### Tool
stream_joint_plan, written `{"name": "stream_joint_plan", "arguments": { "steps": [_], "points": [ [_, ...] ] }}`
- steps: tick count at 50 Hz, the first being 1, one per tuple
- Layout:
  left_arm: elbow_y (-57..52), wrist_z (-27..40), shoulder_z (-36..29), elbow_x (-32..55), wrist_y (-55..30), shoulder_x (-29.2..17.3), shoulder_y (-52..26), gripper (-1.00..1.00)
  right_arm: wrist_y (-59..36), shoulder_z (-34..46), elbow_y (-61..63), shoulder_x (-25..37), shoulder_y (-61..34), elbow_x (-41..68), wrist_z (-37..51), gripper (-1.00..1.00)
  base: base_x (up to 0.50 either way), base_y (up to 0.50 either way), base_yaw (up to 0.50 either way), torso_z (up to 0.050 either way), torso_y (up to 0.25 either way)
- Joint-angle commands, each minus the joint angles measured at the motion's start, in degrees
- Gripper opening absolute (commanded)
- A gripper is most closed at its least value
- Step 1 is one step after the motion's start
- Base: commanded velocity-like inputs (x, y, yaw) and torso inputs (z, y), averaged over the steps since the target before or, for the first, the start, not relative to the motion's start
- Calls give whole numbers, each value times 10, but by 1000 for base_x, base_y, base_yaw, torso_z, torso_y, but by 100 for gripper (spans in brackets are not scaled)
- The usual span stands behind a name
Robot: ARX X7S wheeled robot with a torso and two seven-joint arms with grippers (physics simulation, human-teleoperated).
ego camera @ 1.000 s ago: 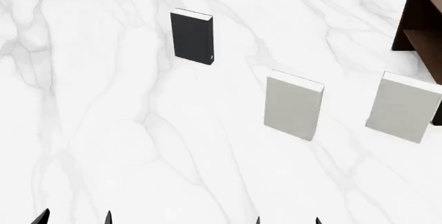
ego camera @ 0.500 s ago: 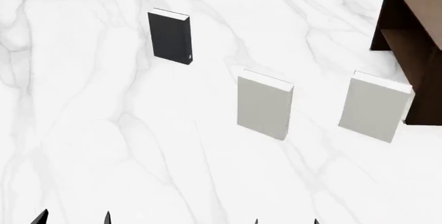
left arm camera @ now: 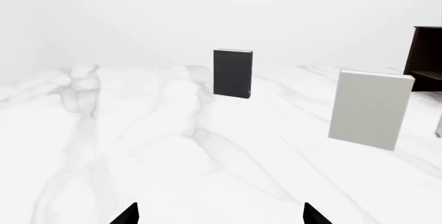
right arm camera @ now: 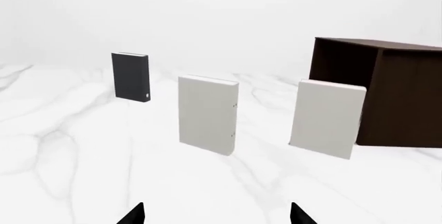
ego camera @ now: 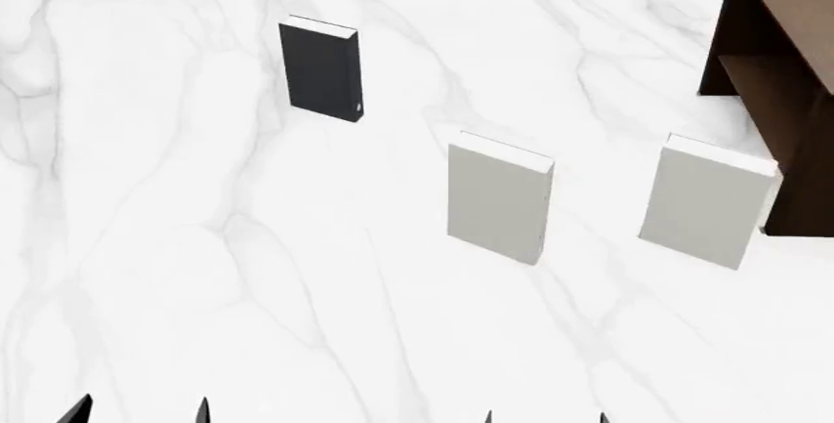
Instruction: Pick up the book on the left and place it on top of the shelf.
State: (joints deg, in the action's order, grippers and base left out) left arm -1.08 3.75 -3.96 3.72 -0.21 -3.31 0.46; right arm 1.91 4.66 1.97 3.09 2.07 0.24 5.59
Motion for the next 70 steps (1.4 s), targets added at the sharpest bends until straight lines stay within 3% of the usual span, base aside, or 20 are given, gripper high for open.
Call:
{"name": "stream_joint_plan", "arguments": {
  "steps": [1,8,15,16,20,31,40,70],
  "points": [
    [4,-3,3,-11,-3,5,-1,100,-6,-4,7,-3,2,-1,-9,100,0,0,0,0,0],
    [-18,5,-5,-5,-30,-3,-3,100,-34,5,46,7,4,5,-2,100,0,0,0,0,0],
    [-166,21,3,22,-231,-19,-61,100,-261,-7,221,21,-54,49,-4,100,0,0,0,0,0],
    [-191,22,3,26,-275,-23,-85,100,-332,-16,259,23,-80,77,-12,100,0,0,0,0,0],
    [-247,22,7,40,-367,-37,-140,100,-467,-25,317,29,-153,100,2,100,0,0,0,0,0],
    [-340,27,33,73,-555,-64,-291,100,-620,-34,383,46,-310,102,36,100,0,0,0,0,0],
    [-347,29,35,80,-589,-70,-333,100,-691,-47,400,47,-372,120,38,100,0,0,0,0,0],
    [-358,32,39,95,-585,-76,-327,100,-689,-20,400,60,-377,122,54,100,0,-56,0,0,0]
  ]
}}
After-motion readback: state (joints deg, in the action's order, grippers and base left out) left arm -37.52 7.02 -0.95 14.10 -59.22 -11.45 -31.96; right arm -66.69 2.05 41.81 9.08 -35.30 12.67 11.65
